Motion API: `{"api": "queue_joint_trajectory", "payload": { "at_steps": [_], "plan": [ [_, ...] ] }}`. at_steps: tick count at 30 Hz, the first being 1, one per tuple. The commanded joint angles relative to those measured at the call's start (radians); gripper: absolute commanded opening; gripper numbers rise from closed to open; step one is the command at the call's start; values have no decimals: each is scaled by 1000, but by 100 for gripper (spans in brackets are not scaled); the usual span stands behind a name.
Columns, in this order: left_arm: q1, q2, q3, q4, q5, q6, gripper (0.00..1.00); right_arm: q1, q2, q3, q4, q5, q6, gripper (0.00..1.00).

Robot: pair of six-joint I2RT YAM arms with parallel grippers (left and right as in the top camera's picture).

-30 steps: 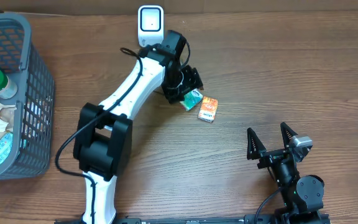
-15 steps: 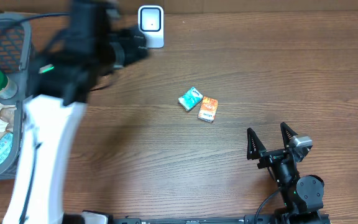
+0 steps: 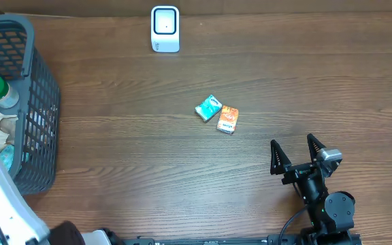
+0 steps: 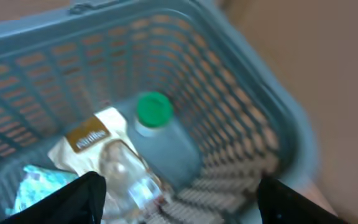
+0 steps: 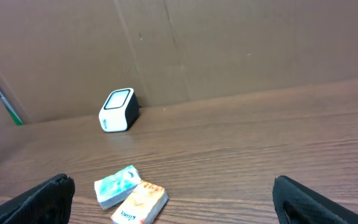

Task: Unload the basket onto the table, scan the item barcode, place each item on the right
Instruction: 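Reach the left gripper into the basket and grasp the green-lidded jar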

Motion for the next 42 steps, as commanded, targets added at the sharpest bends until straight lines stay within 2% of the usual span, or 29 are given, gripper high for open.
{"api": "queue_joint_trajectory", "payload": {
  "at_steps": [1,5,10,17,23,27,42],
  "plan": [
    [40,93,-27,64,-21,92,81,-3,-10,-10,3,-1,-2,100],
    [53,221,-27,129,-32,321,83,-3,-10,-10,3,-1,-2,100],
    [74,359,-27,142,-50,475,84,-3,-10,-10,3,-1,-2,100],
    [92,483,-27,237,-3,505,87,-3,-10,-10,3,-1,-2,100],
    [92,549,-27,341,76,615,94,-3,-10,-10,3,-1,-2,100],
    [93,591,-27,367,75,616,100,-3,-10,-10,3,-1,-2,100],
    [93,671,-31,425,84,615,100,-3,-10,-10,3,-1,-2,100]
  ]
}}
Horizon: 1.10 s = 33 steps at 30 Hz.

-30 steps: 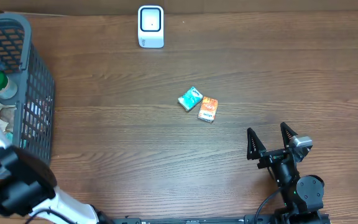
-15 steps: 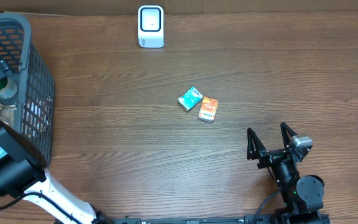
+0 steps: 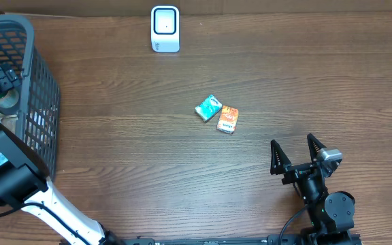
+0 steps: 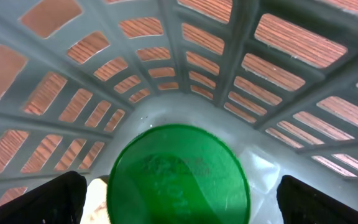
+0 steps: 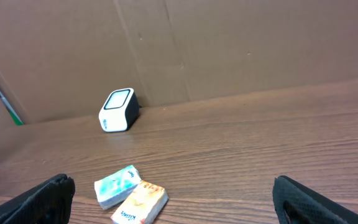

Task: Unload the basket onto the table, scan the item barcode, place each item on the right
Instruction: 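Reach the left gripper into the basket and grasp the green-lidded jar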

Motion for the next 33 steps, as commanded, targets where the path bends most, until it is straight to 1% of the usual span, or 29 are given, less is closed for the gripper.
{"api": "queue_joint_trajectory", "payload": {
  "at_steps": [1,4,7,12,18,20,22,27,30,33],
  "plan": [
    [2,50,-8,9,22,14,99,-3,-10,-10,3,-1,-2,100],
    [0,71,-8,10,23,12,98,-3,-10,-10,3,-1,-2,100],
    [0,78,-8,9,24,10,92,-3,-10,-10,3,-1,-2,100],
    [0,77,-6,17,23,8,88,-3,-10,-10,3,-1,-2,100],
    [0,76,1,16,23,8,76,-3,-10,-10,3,-1,-2,100],
    [-3,75,9,12,23,8,69,-3,-10,-10,3,-1,-2,100],
    [-7,69,16,5,23,8,65,-3,-10,-10,3,-1,-2,100],
    [-14,6,18,4,19,-39,63,-3,-10,-10,3,-1,-2,100],
    [-17,-58,18,5,19,-79,63,-3,-10,-10,3,-1,-2,100],
    [-22,-134,18,-5,20,-92,61,-3,-10,-10,3,-1,-2,100]
  ]
}}
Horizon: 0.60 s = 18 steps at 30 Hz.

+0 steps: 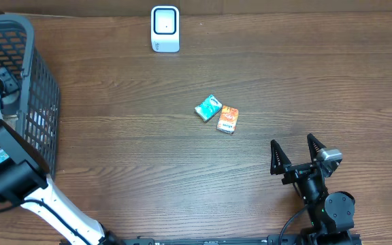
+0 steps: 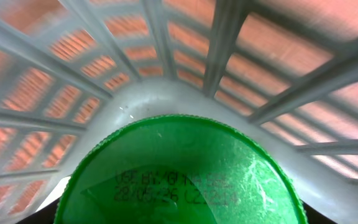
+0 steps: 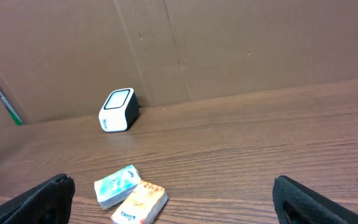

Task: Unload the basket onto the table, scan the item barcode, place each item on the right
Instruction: 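Reach the left gripper into the basket and grasp the green-lidded jar, then move the green-lidded jar past the scanner and set it down left of the packets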

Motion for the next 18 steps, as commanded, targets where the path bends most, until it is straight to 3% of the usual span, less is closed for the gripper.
{"api": "queue_joint_trajectory", "payload": {
  "at_steps": [1,8,15,18],
  "plan": [
    [-12,-180,14,-3,4,-53,60,-3,-10,-10,4,-1,-1,100],
    [-30,-404,14,-81,12,-166,59,-3,-10,-10,4,-1,-1,100],
    [-73,-621,14,-209,135,-195,60,-3,-10,-10,4,-1,-1,100],
    [-110,-697,14,-260,263,-193,62,-3,-10,-10,4,-1,-1,100]
  ]
}}
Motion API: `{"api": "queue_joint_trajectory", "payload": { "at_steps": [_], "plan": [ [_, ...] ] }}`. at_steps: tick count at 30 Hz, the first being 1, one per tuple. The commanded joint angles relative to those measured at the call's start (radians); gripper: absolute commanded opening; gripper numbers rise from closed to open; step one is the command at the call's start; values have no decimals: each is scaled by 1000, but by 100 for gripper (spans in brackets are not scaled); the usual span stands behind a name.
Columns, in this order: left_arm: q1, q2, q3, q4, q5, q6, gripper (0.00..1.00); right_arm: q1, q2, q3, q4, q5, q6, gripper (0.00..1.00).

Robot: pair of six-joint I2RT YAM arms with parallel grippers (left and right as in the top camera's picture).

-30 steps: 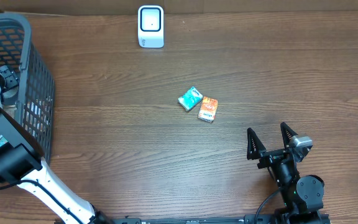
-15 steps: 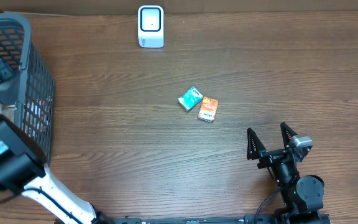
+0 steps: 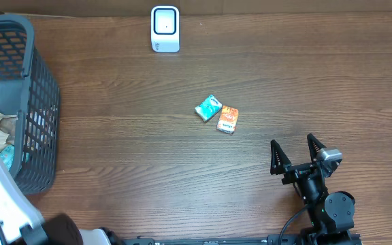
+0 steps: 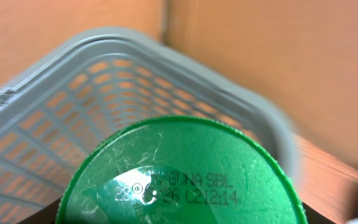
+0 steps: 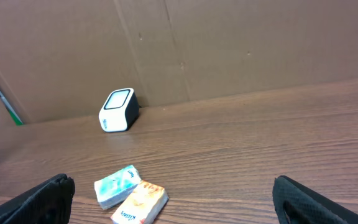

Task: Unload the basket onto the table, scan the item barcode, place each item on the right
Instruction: 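Move the green-lidded jar past the scanner and set it down left of the packets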

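A green bottle cap (image 4: 180, 177) fills the lower half of the left wrist view, held close under the camera with the grey basket (image 4: 98, 81) well below it. My left gripper shows only as a dark shape at the overhead view's left edge, and the cap hides its fingers. The bottle's body is hidden. The white barcode scanner (image 3: 165, 28) stands at the table's far edge. My right gripper (image 3: 295, 158) rests open at the near right, holding nothing.
A teal tissue pack (image 3: 209, 107) and an orange one (image 3: 228, 119) lie side by side mid-table. The basket (image 3: 43, 102) at the left still holds packets. A cardboard wall (image 5: 229, 43) backs the table behind the scanner (image 5: 117, 110).
The green-capped bottle has come up out of the basket with my left gripper; the basket wall was right around the cap, and now the whole basket lies below. The right arm is unmoved.
My left gripper first hung open above the basket, looking down at the green-capped bottle among packets. It was then low inside the basket over the cap, then tight against it. Now the bottle is held clear above the basket. The right arm stayed still throughout.
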Motion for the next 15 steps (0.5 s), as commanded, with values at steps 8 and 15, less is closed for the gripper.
{"api": "queue_joint_trajectory", "payload": {
  "at_steps": [8,15],
  "plan": [
    [-261,-134,14,-246,343,31,66,-3,-10,-10,4,-1,-2,100],
    [-503,-47,-7,-428,209,116,65,-3,-10,-10,4,-1,-2,100]
  ]
}}
